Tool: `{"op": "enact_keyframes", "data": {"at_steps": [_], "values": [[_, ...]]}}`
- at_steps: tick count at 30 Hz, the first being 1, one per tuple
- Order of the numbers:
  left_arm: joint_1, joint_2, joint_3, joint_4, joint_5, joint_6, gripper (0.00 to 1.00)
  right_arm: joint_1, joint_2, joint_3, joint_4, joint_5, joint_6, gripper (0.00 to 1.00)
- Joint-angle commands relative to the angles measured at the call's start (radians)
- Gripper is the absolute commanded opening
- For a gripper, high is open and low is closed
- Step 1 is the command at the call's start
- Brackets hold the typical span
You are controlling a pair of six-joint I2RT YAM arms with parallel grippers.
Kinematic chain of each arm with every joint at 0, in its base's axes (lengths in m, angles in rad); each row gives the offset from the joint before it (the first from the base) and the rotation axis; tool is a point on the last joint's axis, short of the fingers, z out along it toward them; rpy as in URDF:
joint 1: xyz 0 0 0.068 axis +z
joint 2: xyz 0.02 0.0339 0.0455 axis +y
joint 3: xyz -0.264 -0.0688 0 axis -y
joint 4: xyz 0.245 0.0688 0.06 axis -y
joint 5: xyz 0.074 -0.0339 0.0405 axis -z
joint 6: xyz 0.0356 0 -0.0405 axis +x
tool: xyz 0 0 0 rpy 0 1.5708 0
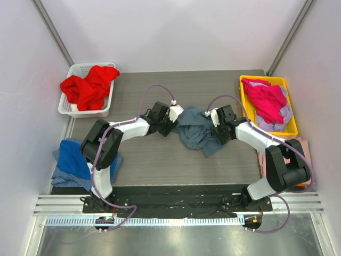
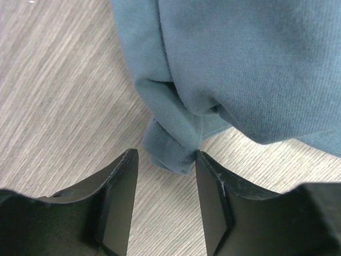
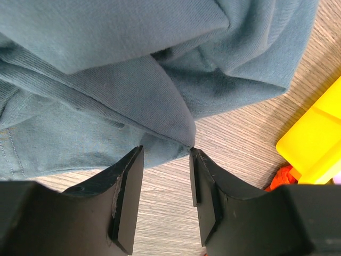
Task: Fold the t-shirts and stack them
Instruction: Flatten out the tshirt
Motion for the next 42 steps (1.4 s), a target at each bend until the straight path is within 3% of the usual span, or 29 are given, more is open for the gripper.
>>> {"op": "enact_keyframes", "data": {"at_steps": [1, 6, 9, 11, 12, 17, 27, 38, 42], "values": [[0.004, 0.021, 0.037, 0.002, 0.025, 0.003, 0.49, 0.002, -0.03, 0.011, 0.026, 0.007, 0.011, 0.47], [0.004, 0.041, 0.051, -0.017, 0.038, -0.003, 0.39, 0.003, -0.035, 0.012, 0.026, 0.013, 0.012, 0.44], [0.004, 0.032, 0.06, -0.032, 0.045, -0.003, 0.26, 0.003, -0.043, 0.014, 0.025, 0.016, 0.011, 0.42], [0.004, 0.021, 0.065, -0.043, 0.041, -0.003, 0.03, 0.003, -0.043, 0.016, 0.025, 0.015, 0.014, 0.4], [0.004, 0.003, 0.063, -0.044, 0.03, -0.003, 0.0, 0.003, -0.043, 0.017, 0.023, 0.012, 0.015, 0.38], [0.004, -0.06, 0.051, -0.053, 0.012, -0.006, 0.0, 0.003, -0.036, 0.023, 0.026, 0.022, 0.011, 0.32], [0.004, -0.1, 0.022, -0.067, -0.011, 0.016, 0.0, 0.002, -0.017, 0.051, 0.036, 0.07, -0.024, 0.39], [0.005, -0.123, -0.007, -0.047, -0.056, 0.043, 0.0, -0.025, -0.004, -0.006, 0.06, 0.061, -0.029, 0.37], [0.008, -0.12, -0.004, -0.041, -0.063, 0.048, 0.0, -0.026, -0.035, 0.009, -0.006, 0.001, -0.011, 0.36]]}}
